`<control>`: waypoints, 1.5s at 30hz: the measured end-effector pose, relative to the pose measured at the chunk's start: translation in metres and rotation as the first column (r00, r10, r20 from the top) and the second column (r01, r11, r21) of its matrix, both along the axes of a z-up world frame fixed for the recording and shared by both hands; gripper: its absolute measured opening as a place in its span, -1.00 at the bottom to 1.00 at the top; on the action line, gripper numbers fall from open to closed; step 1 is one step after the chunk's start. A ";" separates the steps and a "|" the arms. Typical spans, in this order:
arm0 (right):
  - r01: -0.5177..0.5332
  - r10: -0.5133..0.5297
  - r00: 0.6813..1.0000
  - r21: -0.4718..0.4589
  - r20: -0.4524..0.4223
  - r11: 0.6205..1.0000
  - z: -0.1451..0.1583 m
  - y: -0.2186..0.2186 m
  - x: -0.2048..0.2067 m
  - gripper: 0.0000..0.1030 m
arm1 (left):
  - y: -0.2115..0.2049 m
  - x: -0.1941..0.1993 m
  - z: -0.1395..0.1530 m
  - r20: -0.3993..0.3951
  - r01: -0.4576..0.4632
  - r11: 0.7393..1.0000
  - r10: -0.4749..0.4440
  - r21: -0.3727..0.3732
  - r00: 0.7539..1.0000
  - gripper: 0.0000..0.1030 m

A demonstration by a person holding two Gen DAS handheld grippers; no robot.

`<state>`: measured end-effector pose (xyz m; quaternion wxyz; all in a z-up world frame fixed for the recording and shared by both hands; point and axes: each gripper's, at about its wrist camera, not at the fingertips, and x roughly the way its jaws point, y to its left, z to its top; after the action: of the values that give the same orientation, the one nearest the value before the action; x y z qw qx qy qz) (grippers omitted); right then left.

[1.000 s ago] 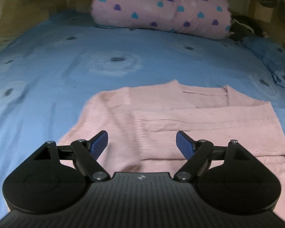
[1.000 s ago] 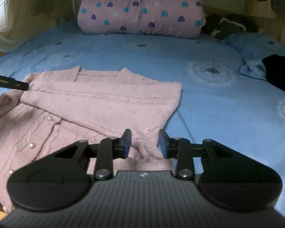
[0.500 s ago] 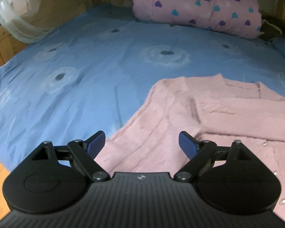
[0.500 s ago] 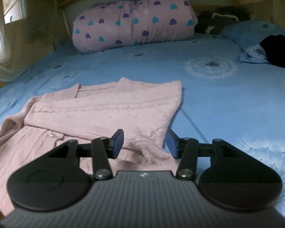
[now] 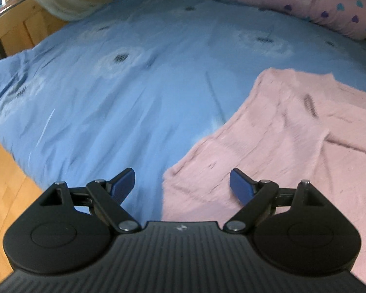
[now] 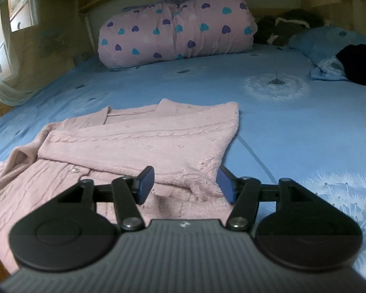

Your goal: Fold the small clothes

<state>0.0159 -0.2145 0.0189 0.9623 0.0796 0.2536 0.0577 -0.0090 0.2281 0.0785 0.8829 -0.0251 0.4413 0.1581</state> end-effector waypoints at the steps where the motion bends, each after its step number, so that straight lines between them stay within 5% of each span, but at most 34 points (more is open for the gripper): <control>1: 0.001 -0.001 1.000 -0.003 -0.001 1.000 0.000 0.001 0.000 0.15 | 0.002 0.000 -0.003 -0.006 -0.005 1.000 0.005 -0.003 1.000 0.71; 12: -0.002 0.002 1.000 -0.023 -0.008 1.000 -0.002 0.004 0.001 0.15 | 0.014 -0.001 -0.024 -0.004 -0.003 0.995 0.003 -0.102 1.000 0.65; 17: -0.003 0.003 1.000 -0.021 -0.007 1.000 -0.002 0.005 0.001 0.15 | 0.021 -0.006 -0.023 0.025 0.003 0.974 0.002 -0.229 1.000 -0.26; 20: -0.004 0.004 1.000 -0.020 -0.005 1.000 -0.002 0.005 0.001 0.15 | 0.023 -0.008 -0.017 0.041 -0.008 0.962 0.020 -0.273 0.999 -0.62; 22: -0.005 0.005 1.000 -0.017 0.000 1.000 -0.002 0.005 0.000 0.15 | 0.026 -0.011 -0.011 0.062 -0.013 0.950 0.034 -0.313 0.998 -0.69; 27: -0.010 0.010 1.000 -0.008 0.017 1.000 0.000 0.004 -0.001 0.15 | 0.022 -0.021 0.017 0.151 0.028 0.920 0.034 -0.391 0.988 -0.72; 34: -0.014 0.015 0.999 -0.007 0.035 1.000 0.003 0.003 -0.003 0.15 | -0.004 -0.023 0.060 0.237 0.116 0.906 -0.018 -0.407 0.971 -0.73; 45: -0.020 0.020 0.998 0.002 0.060 1.000 0.006 0.002 -0.008 0.15 | -0.095 0.010 0.133 0.385 0.342 0.838 -0.175 -0.425 0.906 -0.74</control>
<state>0.0082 -0.2128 0.0251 0.9687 0.0765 0.2253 0.0701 0.0013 0.1326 0.2114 0.9227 -0.2103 0.3114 -0.0862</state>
